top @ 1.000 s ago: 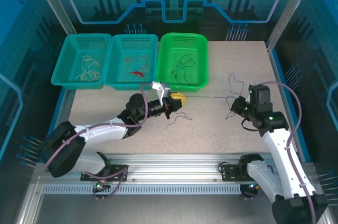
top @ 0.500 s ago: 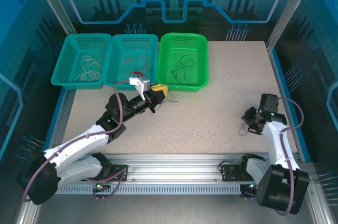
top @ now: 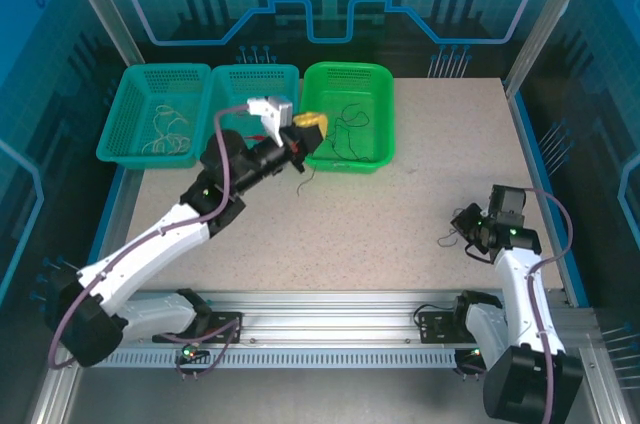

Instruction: Untangle the cables

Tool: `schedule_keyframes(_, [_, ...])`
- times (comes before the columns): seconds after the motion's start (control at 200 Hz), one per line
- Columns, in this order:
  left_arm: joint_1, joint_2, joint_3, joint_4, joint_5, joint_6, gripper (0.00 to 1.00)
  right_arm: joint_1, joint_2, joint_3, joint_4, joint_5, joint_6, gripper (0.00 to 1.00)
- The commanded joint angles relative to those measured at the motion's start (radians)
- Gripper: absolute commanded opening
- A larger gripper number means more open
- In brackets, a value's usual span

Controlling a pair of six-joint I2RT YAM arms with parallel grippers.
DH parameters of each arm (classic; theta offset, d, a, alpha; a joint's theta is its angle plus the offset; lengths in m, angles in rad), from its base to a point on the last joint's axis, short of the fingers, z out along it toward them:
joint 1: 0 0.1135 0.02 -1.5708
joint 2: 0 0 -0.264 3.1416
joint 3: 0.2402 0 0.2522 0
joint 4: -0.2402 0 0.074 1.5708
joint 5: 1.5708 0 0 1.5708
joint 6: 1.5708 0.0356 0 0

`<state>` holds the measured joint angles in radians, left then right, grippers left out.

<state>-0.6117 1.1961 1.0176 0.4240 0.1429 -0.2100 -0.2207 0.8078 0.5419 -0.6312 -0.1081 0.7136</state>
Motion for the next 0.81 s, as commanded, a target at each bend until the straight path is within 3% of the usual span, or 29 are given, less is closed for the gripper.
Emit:
schedule_keyframes(0.0, [0.030, 0.150, 0.118, -0.020, -0.044, 0.085, 0.00, 0.043, -0.062, -0.018, 0.015, -0.054, 0.029, 0.00])
schedule_keyframes(0.155, [0.069, 0.399, 0.269, 0.066, -0.125, 0.092, 0.00, 0.073, -0.149, -0.017, -0.024, -0.041, 0.055, 0.00])
schedule_keyframes(0.45, [0.135, 0.807, 0.446, 0.210, -0.129, 0.009, 0.00, 0.080, -0.190, 0.022, -0.100, -0.061, 0.023, 0.00])
schedule_keyframes(0.69, [0.147, 0.873, 0.406, 0.194, -0.201, 0.036, 0.07, 0.085, -0.185, 0.025, -0.100, -0.074, 0.024, 0.00])
schedule_keyframes(0.8, [0.163, 0.826, 0.370, 0.127, -0.326, 0.059, 0.00, 0.086, -0.175, 0.024, -0.097, -0.074, 0.030, 0.00])
